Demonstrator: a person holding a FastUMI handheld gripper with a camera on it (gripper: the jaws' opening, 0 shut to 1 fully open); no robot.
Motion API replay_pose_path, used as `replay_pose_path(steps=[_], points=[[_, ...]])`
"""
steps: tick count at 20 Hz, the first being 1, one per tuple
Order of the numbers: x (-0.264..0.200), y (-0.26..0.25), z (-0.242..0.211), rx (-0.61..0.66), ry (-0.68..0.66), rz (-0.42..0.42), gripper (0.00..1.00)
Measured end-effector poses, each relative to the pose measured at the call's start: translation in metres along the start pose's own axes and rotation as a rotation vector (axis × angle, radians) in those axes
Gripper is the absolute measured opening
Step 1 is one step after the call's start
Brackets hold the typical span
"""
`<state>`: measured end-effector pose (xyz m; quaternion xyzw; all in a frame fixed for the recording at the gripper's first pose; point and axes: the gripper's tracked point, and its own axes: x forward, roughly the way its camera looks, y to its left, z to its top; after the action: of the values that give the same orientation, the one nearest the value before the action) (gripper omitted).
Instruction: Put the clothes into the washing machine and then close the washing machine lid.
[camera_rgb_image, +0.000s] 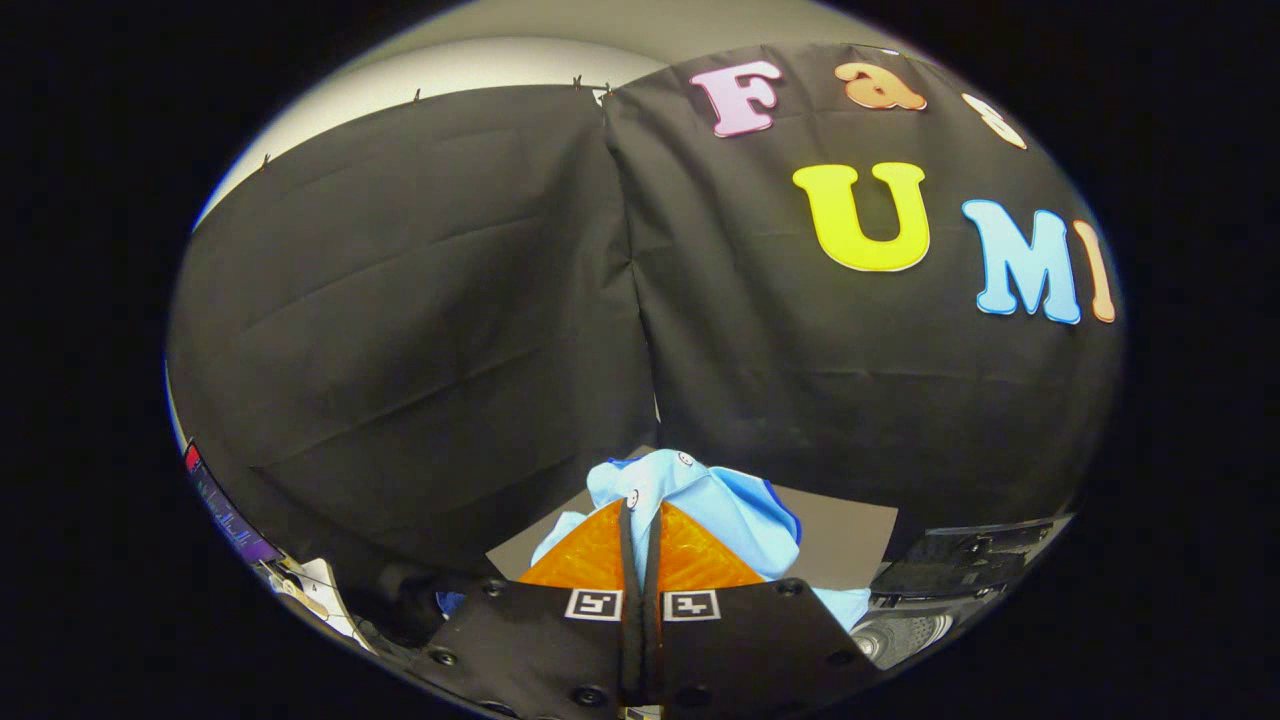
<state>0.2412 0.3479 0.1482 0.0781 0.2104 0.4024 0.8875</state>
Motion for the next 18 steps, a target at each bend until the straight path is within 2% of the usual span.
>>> replay_pose_path(steps=[2,6,12,18], points=[[-0.015,0.000,0.019,-0.013,-0.062,0.008,0.01],[-0.038,-0.011,0.037,-0.022,-0.103,-0.006,0.01],[-0.082,-0.050,0.050,-0.013,-0.156,-0.075,0.01],[-0.149,-0.115,0.062,-0.002,-0.207,-0.176,0.01]])
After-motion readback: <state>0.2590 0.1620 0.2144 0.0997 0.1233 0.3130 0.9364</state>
